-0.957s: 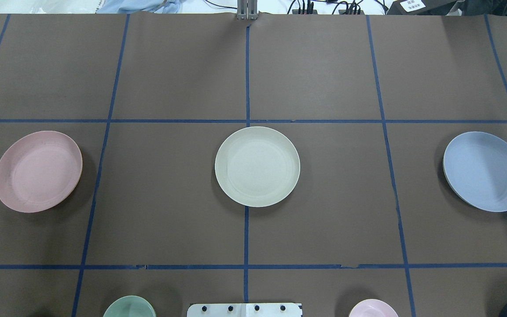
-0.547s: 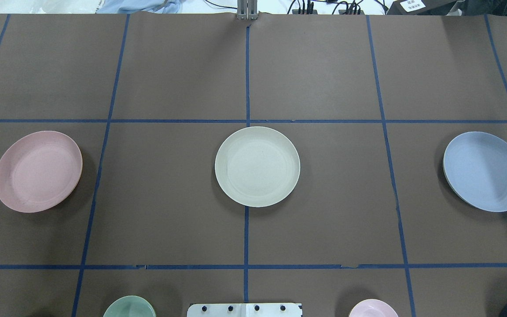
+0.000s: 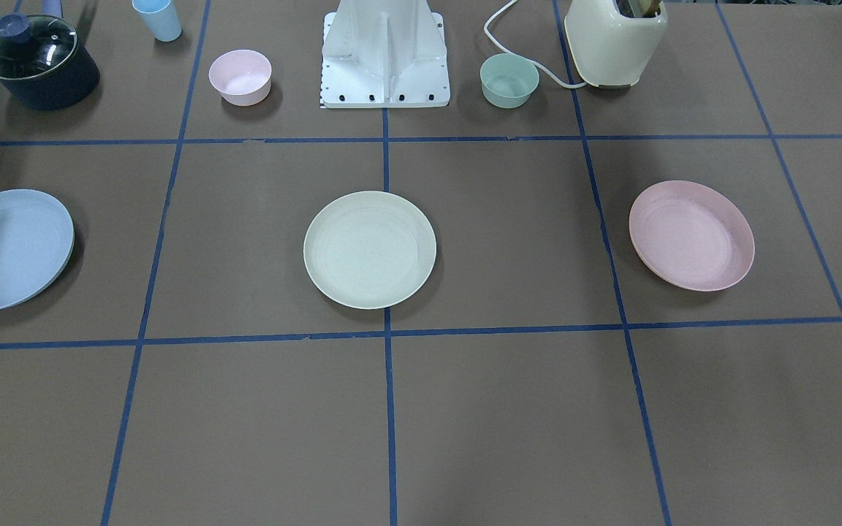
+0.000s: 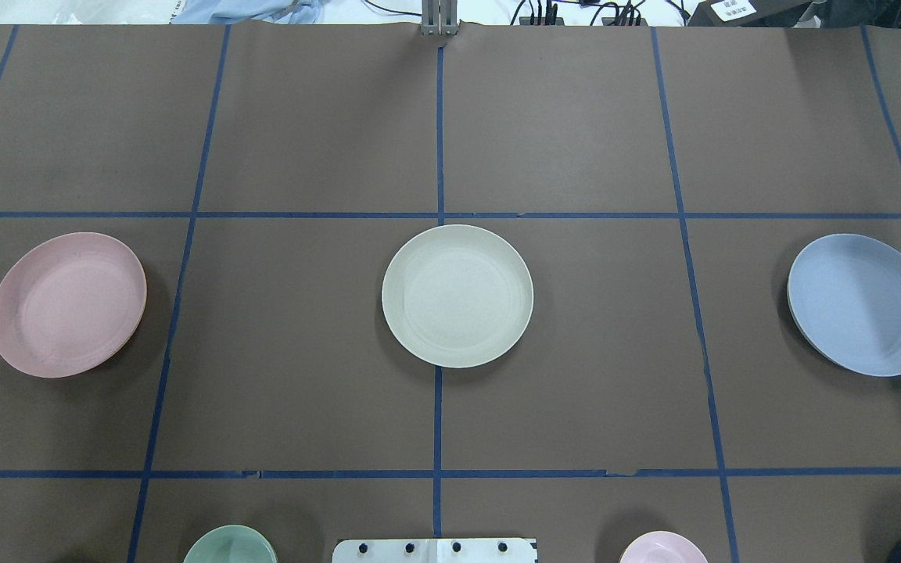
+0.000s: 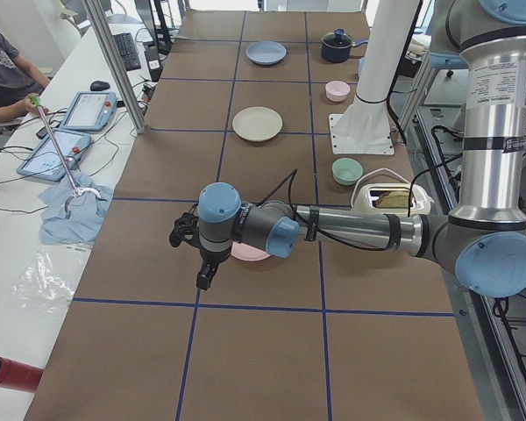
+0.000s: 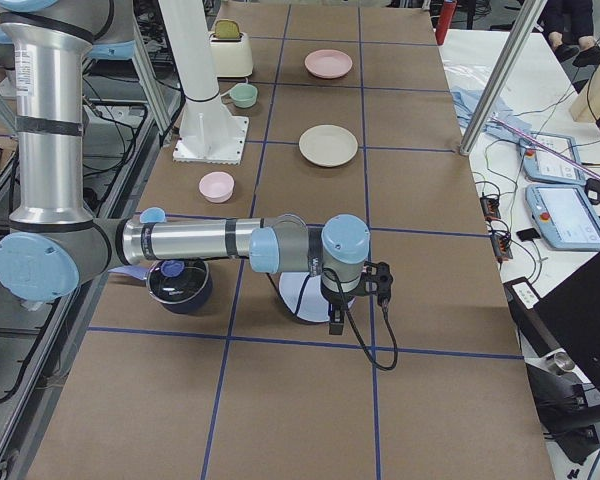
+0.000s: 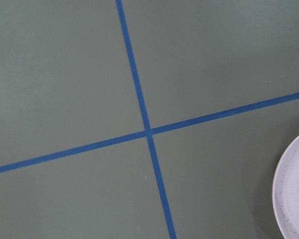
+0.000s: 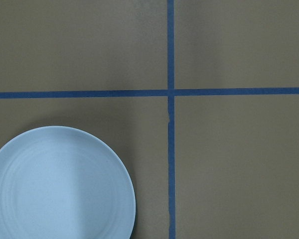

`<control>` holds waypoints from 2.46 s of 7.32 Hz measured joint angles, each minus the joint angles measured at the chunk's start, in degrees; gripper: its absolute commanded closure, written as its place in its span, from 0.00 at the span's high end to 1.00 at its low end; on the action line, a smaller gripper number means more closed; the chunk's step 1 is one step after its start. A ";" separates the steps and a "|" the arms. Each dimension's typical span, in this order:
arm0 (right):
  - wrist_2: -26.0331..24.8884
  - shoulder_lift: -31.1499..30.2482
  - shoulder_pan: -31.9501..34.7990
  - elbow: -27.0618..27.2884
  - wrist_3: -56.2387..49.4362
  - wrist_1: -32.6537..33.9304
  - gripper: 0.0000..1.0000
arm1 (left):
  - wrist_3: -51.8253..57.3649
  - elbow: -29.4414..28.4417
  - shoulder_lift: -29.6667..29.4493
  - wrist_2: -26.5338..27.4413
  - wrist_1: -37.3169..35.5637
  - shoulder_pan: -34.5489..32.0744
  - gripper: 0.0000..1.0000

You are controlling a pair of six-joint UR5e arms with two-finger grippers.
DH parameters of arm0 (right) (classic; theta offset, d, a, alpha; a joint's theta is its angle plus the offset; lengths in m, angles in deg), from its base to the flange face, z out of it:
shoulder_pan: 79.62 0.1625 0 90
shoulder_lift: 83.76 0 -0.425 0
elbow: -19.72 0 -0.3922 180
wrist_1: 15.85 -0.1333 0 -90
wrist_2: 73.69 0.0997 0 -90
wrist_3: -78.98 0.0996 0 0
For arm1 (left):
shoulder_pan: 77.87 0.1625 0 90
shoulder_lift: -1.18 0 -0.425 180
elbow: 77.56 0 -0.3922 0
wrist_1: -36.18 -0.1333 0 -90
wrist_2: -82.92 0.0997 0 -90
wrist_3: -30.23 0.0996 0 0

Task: Stack three plates with pink and blue

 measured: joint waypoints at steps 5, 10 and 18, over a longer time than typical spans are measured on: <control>0.02 1.39 -0.37 1.71 0.11 -0.05 1.00 | -35.45 -6.78 3.96 -1.33 27.72 13.82 0.98; 0.05 2.14 -0.90 1.24 1.64 -2.91 1.00 | -45.53 -9.11 3.99 1.78 33.95 24.88 0.54; 0.17 2.12 -0.92 1.19 2.27 -3.23 1.00 | -45.15 -10.88 3.39 3.05 33.92 26.59 0.00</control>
